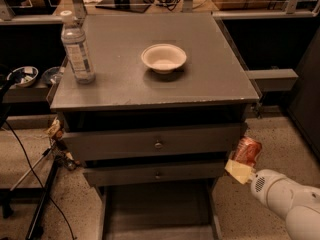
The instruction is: Pick coke can from bottom drawer and place on counter
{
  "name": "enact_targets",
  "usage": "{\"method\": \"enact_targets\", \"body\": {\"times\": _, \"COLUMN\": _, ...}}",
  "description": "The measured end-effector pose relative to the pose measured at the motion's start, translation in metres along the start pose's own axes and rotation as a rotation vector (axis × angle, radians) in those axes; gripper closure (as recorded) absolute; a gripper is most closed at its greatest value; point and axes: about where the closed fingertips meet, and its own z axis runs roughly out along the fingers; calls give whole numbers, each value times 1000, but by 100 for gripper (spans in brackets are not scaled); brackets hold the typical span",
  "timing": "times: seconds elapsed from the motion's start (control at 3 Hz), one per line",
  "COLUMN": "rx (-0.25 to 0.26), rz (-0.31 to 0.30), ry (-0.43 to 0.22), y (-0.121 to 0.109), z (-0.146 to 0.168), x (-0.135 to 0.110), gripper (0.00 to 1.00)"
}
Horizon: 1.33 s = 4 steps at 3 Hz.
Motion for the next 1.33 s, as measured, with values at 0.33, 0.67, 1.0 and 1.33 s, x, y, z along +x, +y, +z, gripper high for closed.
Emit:
{"method": "enact_targets", "body": {"times": 0.33, "rx": -22, "rz": -9, "ry": -31, "y": 17, "z": -7, "x": -15, "gripper": 100}}
{"method": "enact_targets", "body": {"times": 0.67, "rx": -142, "rz": -68, "ry": -138, "y": 88, "z": -31, "x": -59, "gripper": 100}}
{"method": "enact_targets", "body": {"times": 1.0, "rx": -115, "rz": -61, "ry": -129, "y": 75, "z": -30, "x": -60, "gripper": 100}}
{"method": "enact_targets", "body": {"times": 1.33, "rx": -87, "rz": -66, "ry": -156, "y": 65, "z": -35, "x": -81, "gripper": 100}}
